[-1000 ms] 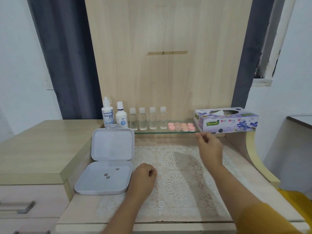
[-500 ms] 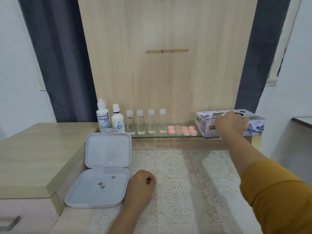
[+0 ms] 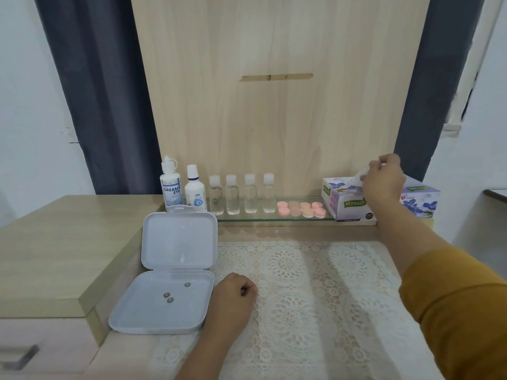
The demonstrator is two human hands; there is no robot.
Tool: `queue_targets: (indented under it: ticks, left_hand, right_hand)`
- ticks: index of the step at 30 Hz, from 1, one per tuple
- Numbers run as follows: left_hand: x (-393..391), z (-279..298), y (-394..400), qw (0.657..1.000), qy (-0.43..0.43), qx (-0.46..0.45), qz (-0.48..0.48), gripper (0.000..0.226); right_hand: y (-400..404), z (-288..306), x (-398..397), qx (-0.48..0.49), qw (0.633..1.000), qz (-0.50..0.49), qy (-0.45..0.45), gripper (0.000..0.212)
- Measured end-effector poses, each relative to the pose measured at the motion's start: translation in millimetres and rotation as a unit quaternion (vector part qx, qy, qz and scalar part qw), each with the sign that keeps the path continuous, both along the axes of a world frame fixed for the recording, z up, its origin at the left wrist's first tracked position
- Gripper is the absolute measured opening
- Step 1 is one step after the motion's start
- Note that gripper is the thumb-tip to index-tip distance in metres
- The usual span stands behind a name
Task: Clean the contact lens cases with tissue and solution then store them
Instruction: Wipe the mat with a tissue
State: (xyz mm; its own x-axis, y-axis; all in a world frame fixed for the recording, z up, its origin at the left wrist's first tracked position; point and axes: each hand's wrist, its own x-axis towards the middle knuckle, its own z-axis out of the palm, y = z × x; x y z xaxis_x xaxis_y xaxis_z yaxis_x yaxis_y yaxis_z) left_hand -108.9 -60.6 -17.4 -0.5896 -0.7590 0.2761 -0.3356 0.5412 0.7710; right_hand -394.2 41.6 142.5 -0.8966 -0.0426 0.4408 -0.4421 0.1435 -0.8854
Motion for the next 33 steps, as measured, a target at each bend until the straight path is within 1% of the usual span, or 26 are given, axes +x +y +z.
queue_targets:
  ticks: [4, 9, 12, 16, 19, 21, 24, 25, 28, 30, 33]
  left_hand:
    - [0.6, 0.6, 1.0, 1.0, 0.001, 0.002, -0.001, 0.019]
    - [1.0, 1.6, 2.0, 1.0, 0.006, 0.006, -0.003, 0.023]
    - [1.1, 2.4, 2.3, 1.0, 0.005, 0.009, -0.004, 0.026]
    - [1.2, 2.7, 2.2, 1.0, 0.002, 0.014, -0.003, 0.024]
    - [1.2, 2.1, 1.7, 1.0, 0.004, 0.016, -0.001, 0.024]
    - [1.2, 1.8, 1.5, 1.0, 0.005, 0.016, 0.0, 0.024]
    - [0.8, 1.1, 0.6, 1.0, 0.004, 0.011, 0.001, 0.02]
    - [0.8, 1.0, 0.5, 1.0, 0.003, 0.008, 0.001, 0.019]
    - [1.1, 1.1, 1.2, 1.0, 0.009, 0.012, 0.001, 0.017]
    - [1.5, 1.9, 1.8, 1.0, 0.011, 0.02, 0.001, 0.018]
    - [2.3, 3.3, 2.8, 1.0, 0.001, 0.018, -0.002, 0.017]
  right_hand:
    - [-1.4, 3.8, 6.0, -0.07, 0.996, 0.053, -0.015, 0.017]
    - [-2.8, 9.3, 7.8, -0.103, 0.988, 0.113, 0.031, 0.008]
    - [-2.4, 12.2, 6.8, -0.115, 0.984, 0.128, 0.051, 0.007]
    - [-0.8, 18.5, 8.7, -0.14, 0.979, 0.126, 0.075, 0.007]
    - [1.2, 26.4, 12.9, -0.14, 0.978, 0.124, 0.094, 0.005]
    - [2.4, 35.1, 20.2, -0.168, 0.971, 0.139, 0.098, 0.003]
    - [3.5, 45.1, 35.5, -0.218, 0.959, 0.151, 0.097, 0.012]
    - [4.4, 45.7, 42.4, -0.222, 0.959, 0.144, 0.099, 0.011]
    - [8.5, 37.5, 63.8, -0.205, 0.965, 0.12, 0.107, 0.006]
    - [13.3, 23.8, 80.0, -0.157, 0.972, 0.148, 0.096, 0.011]
    - [19.8, -6.1, 100.5, -0.037, 0.974, 0.219, 0.05, 0.046]
